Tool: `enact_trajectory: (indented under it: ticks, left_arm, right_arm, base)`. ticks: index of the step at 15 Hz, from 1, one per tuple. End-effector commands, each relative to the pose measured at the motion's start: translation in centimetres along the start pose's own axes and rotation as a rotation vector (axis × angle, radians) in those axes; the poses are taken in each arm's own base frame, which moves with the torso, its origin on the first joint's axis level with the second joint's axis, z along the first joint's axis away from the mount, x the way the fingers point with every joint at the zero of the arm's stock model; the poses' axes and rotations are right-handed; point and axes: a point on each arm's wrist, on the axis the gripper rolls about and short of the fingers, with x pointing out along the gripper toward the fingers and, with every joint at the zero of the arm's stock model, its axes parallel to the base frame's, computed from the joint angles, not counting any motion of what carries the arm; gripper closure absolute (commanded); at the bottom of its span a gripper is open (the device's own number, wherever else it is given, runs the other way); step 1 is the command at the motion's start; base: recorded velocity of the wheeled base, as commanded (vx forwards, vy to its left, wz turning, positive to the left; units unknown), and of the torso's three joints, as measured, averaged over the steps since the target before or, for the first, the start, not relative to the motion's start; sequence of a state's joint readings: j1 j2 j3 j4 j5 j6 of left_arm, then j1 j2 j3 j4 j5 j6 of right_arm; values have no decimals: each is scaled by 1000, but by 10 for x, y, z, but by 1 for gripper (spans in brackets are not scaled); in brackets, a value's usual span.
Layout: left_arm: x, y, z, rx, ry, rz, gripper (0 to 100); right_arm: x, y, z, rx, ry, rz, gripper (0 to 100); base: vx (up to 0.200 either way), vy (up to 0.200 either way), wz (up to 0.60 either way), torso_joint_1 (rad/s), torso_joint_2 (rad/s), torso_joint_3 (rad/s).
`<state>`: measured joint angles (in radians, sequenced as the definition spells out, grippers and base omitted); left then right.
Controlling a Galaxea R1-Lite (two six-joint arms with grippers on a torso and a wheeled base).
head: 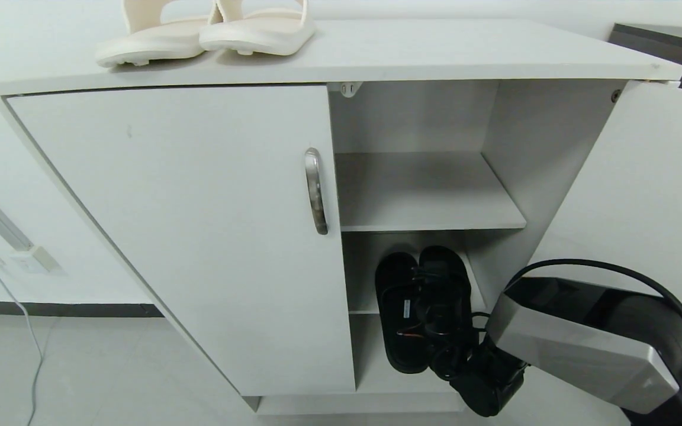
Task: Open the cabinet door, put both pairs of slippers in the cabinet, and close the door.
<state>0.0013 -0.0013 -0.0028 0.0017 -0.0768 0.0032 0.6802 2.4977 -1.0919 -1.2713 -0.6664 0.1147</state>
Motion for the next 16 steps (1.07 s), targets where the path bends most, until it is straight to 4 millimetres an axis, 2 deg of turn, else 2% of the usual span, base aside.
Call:
enact_trajectory:
  ticks: [1, 3, 6, 9, 11, 16]
  left_arm:
    - [0, 0, 0, 0, 1, 0, 100]
    - [0, 0, 0, 0, -1, 0, 100]
    - [0, 0, 0, -3, -1, 0, 100]
    - [0, 0, 0, -6, -1, 2, 100]
    - [0, 0, 0, -8, -1, 2, 100]
    - [0, 0, 0, -8, -1, 2, 100]
  right_arm:
    - [2, -2, -3, -2, 4, -4, 100]
    - [10, -3, 0, 7, 3, 4, 100]
    - [34, -9, 12, 27, 14, -34, 100]
    - [50, -9, 18, 34, 52, -5, 100]
    - [70, -7, 21, 50, 28, -20, 100]
    - [91, 3, 30, 47, 19, -25, 100]
  base:
    - [0, 0, 0, 0, 0, 0]
    - [0, 0, 0, 0, 0, 0]
    - [0, 0, 0, 0, 0, 0]
    - [0, 0, 0, 0, 0, 0]
    - [0, 0, 0, 0, 0, 0]
    - [0, 0, 0, 0, 0, 0]
